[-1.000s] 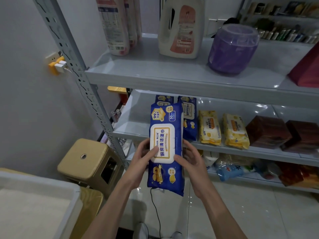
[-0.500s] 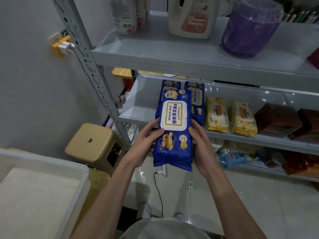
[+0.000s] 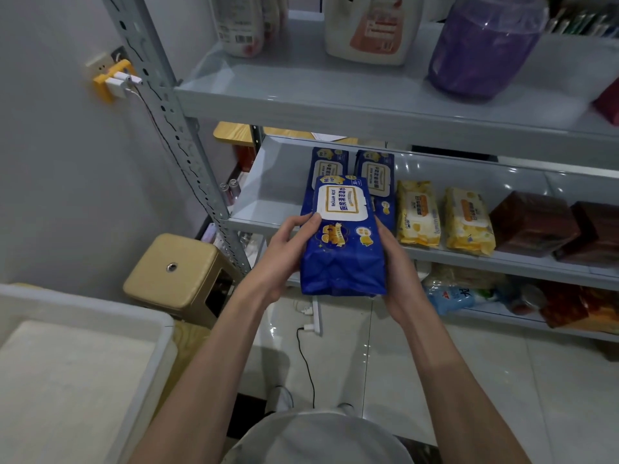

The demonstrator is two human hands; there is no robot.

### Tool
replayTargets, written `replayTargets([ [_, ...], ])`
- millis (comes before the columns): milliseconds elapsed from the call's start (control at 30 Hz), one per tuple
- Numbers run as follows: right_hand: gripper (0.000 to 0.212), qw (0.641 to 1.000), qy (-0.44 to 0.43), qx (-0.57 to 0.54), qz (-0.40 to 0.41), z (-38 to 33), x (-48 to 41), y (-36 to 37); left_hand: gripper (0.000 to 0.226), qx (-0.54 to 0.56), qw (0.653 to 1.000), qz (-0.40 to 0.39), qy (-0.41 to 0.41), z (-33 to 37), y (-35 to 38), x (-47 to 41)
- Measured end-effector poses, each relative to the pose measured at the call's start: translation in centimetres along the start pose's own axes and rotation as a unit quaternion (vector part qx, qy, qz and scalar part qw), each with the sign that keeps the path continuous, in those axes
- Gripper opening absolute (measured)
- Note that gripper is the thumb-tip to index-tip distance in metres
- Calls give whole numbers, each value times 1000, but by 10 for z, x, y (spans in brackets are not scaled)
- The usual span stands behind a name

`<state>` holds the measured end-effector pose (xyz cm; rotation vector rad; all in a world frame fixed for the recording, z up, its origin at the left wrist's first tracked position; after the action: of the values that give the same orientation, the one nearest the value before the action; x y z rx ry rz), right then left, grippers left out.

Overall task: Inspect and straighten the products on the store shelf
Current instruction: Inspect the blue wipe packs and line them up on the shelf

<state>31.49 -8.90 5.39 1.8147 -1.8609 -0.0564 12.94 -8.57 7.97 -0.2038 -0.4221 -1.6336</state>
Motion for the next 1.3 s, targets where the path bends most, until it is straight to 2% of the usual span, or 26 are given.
replayTargets([
  [267, 41, 997, -33, 62, 24, -11, 13, 7, 46, 79, 995, -12, -62, -14, -10, -1],
  [367, 38, 996, -1, 84, 27, -8, 14, 5, 37, 49, 998, 8, -31, -11, -11, 1],
  [500, 31, 992, 31, 121, 19, -15, 15, 4, 55, -51, 997, 14, 48, -3, -6, 11],
  [600, 45, 992, 24, 124, 18, -18, 16, 8, 64, -93, 990, 7, 102, -5, 3, 16],
  [667, 60, 993, 14, 118, 21, -17, 17, 7, 68, -58, 991, 15, 117, -8, 7, 18],
  [767, 78, 993, 20, 117, 26, -15, 16, 4, 56, -4, 993, 36, 116, -12, 7, 15],
  [867, 64, 994, 36, 96, 36, -9, 13, 2, 42, -29, 989, 50, 136, -14, 6, 9],
  [900, 60, 995, 41, 85, 40, -7, 13, 0, 42, -32, 989, 54, 131, -16, 6, 7],
  [967, 69, 995, 41, 73, 48, -4, 13, -3, 47, -18, 995, 50, 79, -20, 9, 4],
  [1100, 82, 998, 6, 44, 42, -1, 15, -7, 53, 34, 998, -44, -38, -29, 19, 0],
  [1200, 79, 999, -8, 30, 20, 1, 17, -9, 50, 55, 995, -71, -41, -28, 18, -3],
  [1300, 83, 998, -5, 61, -5, 1, 17, -10, 54, 43, 997, -63, -20, -27, 14, -4],
])
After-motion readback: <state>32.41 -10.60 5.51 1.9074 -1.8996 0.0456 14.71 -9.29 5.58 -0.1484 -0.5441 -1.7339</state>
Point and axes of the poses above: each hand's wrist, its own x-axis away from the middle knuckle, its own y-axis out of the palm, z = x × y, the point moved 4 cm from there along -x, towards the middle knuckle, and after that the axes turned 4 degrees about -x, right-handed, at the moved point
